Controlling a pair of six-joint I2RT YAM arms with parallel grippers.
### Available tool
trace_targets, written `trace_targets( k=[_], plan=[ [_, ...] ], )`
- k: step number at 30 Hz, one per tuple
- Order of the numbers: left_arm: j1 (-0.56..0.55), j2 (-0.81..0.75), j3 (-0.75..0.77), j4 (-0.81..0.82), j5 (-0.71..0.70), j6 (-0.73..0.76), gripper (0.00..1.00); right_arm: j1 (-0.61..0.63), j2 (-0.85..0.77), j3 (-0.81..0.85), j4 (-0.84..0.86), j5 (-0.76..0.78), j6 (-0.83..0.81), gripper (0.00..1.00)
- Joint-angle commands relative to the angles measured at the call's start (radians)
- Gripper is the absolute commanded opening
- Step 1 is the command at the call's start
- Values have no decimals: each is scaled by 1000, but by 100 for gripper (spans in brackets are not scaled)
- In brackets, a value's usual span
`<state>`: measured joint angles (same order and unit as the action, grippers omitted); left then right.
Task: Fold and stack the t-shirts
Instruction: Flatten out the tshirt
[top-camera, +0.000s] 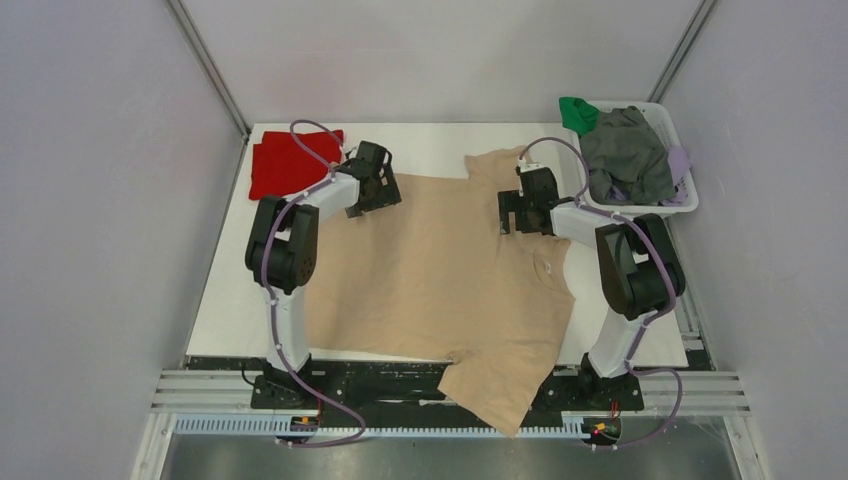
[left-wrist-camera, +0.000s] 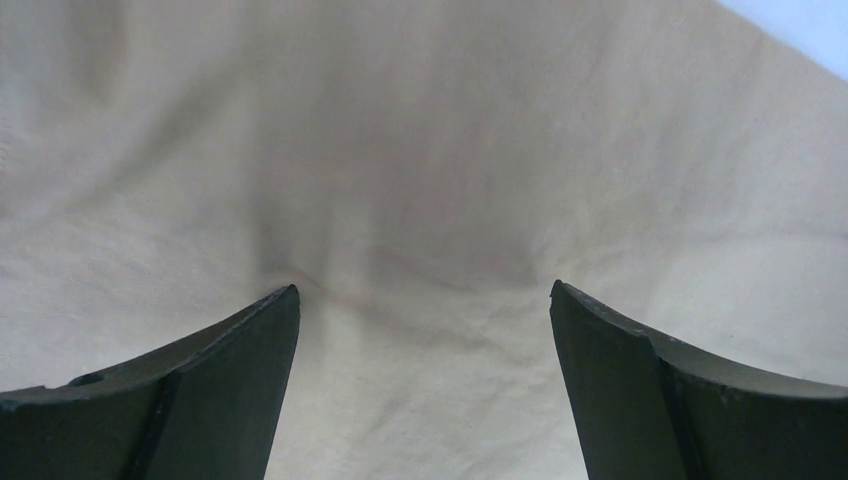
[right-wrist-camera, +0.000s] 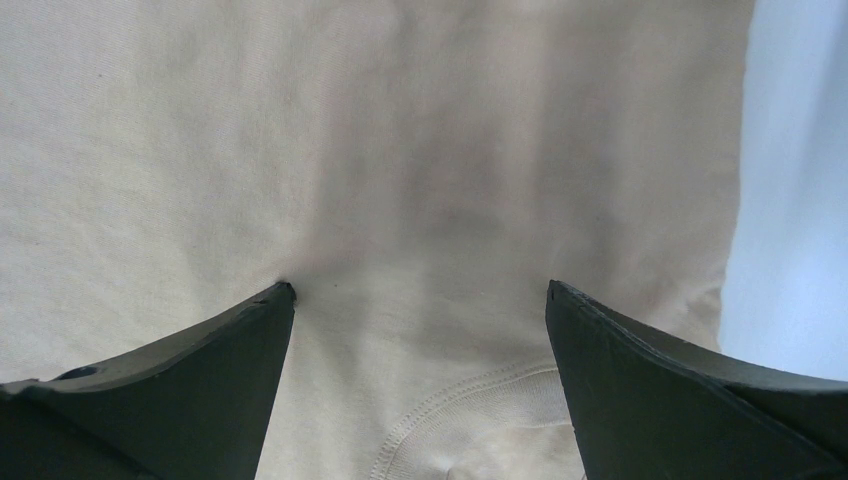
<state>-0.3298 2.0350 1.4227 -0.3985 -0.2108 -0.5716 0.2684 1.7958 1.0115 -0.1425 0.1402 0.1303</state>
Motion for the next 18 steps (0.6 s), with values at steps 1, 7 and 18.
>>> trace_targets(
  k=[1,7,18],
  plan=[
    [27,110,122,-66,-31,-49,100,-3,112,101,20,69,-17,98],
    [49,245,304,-135,-5,-42,100,-30,270,299,-8,65,-22,98],
    [49,253,453,-184,40,-11,100,-63,289,467,-61,40,-63,98]
  ],
)
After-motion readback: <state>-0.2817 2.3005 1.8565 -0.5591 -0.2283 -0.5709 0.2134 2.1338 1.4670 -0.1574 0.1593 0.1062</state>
